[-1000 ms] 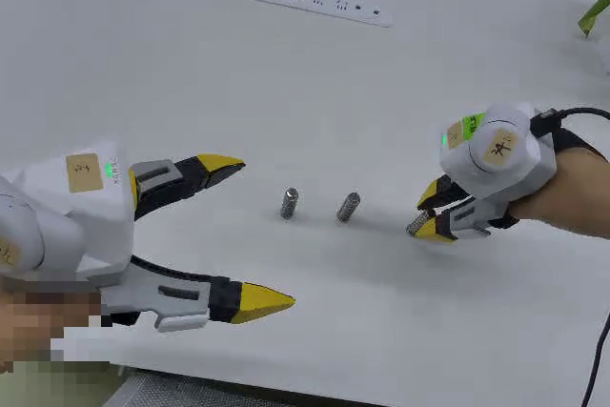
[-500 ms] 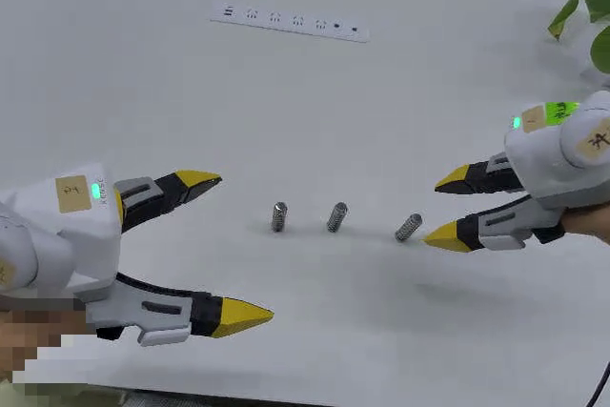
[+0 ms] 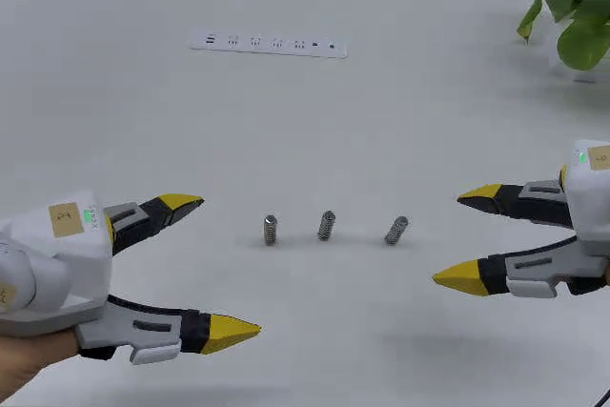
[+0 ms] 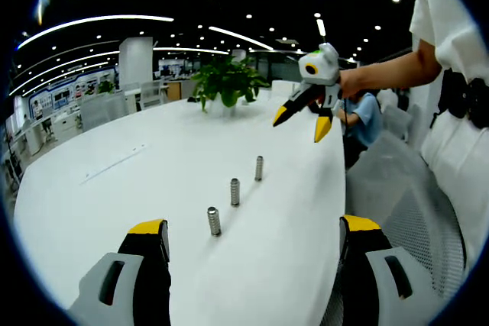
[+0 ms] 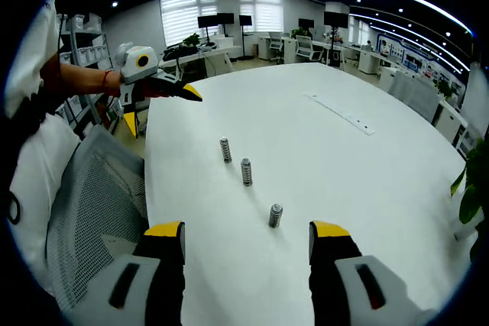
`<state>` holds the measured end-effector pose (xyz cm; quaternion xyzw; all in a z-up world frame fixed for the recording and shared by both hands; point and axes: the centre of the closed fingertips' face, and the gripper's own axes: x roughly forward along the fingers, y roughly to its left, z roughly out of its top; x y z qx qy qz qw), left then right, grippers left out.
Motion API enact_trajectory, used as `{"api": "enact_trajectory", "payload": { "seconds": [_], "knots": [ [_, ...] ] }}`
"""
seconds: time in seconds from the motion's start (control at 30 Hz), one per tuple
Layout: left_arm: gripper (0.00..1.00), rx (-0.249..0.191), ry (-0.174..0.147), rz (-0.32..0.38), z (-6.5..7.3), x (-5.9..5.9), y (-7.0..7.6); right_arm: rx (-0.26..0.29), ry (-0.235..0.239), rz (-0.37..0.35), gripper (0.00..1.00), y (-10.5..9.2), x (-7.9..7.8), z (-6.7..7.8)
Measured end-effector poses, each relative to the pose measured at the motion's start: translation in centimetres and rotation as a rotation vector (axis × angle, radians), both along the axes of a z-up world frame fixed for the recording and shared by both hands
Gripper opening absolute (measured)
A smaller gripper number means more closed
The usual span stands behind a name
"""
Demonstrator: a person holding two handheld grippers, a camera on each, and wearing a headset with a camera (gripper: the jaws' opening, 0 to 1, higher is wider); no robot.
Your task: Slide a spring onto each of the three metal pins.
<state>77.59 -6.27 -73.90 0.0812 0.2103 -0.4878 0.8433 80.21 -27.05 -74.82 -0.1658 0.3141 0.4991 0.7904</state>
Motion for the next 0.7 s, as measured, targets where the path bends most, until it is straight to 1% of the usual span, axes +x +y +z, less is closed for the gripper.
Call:
{"api": "enact_trajectory", "payload": {
  "seconds": [0.17, 0.2, 0.33, 0.37, 0.47, 0.7],
  "knots": [
    [0.95, 0.013, 0.008, 0.006, -0.6, 0.0, 0.6, 0.051, -0.009, -0.035, 0.74, -0.6, -0.4, 0.0],
    [0.96, 0.016, 0.009, 0.007, -0.7, -0.1, 0.6, 0.069, -0.014, -0.045, 0.76, -0.5, -0.6, 0.1],
    [0.97, 0.025, 0.015, 0.008, -0.8, -0.3, 0.4, 0.096, -0.021, -0.062, 0.8, -0.4, -1.1, 0.3],
    [0.97, 0.025, 0.017, 0.008, -0.9, -0.4, 0.5, 0.109, -0.026, -0.068, 0.81, -0.7, -1.1, 0.2],
    [0.97, 0.025, 0.018, 0.012, -1.1, -0.3, 0.9, 0.122, -0.024, -0.086, 0.83, -0.8, -1.4, 0.1],
    [0.98, 0.029, 0.022, 0.011, -1.1, -0.5, 0.7, 0.159, -0.036, -0.107, 0.86, -0.2, -2.0, 0.7]
  ]
}}
